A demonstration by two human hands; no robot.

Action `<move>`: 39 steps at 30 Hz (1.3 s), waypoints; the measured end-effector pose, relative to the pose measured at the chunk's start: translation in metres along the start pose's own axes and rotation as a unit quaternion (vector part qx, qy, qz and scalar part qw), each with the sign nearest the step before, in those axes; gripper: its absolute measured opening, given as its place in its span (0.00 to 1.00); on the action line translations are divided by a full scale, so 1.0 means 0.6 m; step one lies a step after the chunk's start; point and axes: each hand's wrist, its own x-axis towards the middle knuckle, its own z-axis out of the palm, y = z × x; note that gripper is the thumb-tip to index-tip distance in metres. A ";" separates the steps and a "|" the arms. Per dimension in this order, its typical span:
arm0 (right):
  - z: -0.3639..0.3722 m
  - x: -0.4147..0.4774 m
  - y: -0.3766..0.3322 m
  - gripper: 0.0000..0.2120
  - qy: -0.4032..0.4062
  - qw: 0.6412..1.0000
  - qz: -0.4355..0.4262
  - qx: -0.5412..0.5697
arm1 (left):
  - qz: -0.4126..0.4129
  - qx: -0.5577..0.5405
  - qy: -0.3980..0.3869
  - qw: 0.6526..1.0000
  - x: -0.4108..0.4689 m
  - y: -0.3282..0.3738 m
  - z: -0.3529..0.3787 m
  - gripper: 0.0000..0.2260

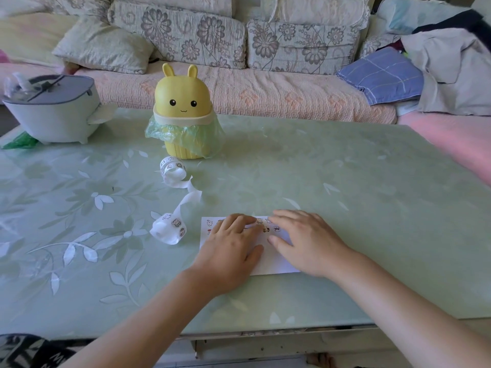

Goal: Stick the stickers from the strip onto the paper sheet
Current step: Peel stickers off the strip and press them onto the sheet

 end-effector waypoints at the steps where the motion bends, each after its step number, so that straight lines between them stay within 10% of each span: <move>1: -0.002 0.007 -0.008 0.22 0.019 1.000 -0.005 0.012 | 0.001 0.001 0.020 1.000 -0.001 -0.002 -0.008 0.21; 12: -0.004 0.094 -0.134 0.12 0.022 0.969 -0.014 0.247 | -0.094 -0.014 0.183 0.979 -0.048 -0.091 -0.132 0.07; 25: 0.021 0.145 -0.226 0.10 -0.008 0.938 0.019 0.346 | -0.204 0.034 0.042 0.977 -0.105 -0.152 -0.169 0.13; 39: 0.000 0.136 -0.227 0.04 -0.058 0.809 0.003 0.584 | -0.350 -0.181 0.115 0.912 -0.082 -0.144 -0.194 0.06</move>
